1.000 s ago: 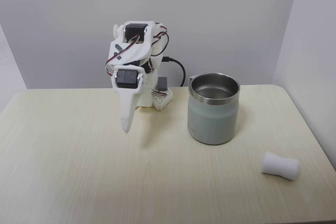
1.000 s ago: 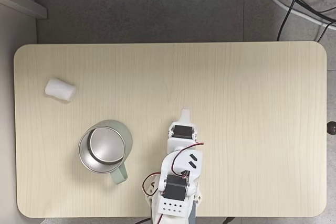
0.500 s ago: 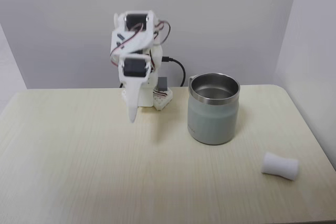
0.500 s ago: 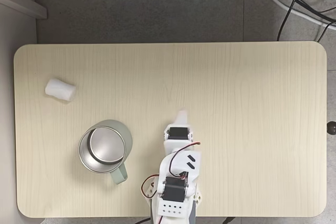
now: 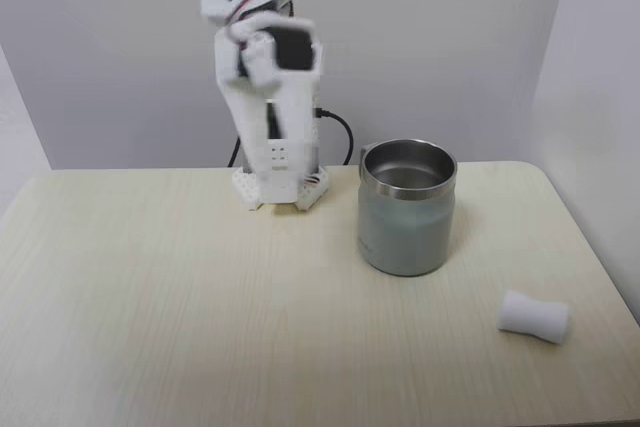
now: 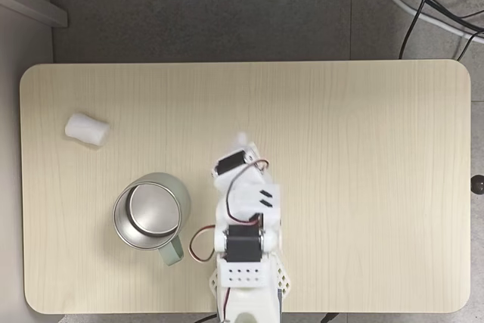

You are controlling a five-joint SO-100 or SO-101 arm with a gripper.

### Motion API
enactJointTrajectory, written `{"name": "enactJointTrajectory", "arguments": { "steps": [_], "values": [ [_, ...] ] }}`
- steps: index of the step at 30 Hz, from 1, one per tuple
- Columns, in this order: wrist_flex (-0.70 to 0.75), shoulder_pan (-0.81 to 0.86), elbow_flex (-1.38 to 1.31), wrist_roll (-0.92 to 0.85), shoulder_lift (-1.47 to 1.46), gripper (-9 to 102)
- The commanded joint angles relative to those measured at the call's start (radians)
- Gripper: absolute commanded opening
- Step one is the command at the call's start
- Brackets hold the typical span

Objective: Grasp a dressing and put it in the cup.

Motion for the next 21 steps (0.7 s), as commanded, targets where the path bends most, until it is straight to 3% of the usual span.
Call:
{"name": "enactJointTrajectory", "arguments": {
  "steps": [1,9,21],
  "values": [
    [0.061,-0.072,0.192,-0.106,0.12,27],
    [0.276,-0.242,0.661,-0.337,0.549,32],
    [0.278,-0.495,0.836,-0.686,0.907,38]
  ]
}}
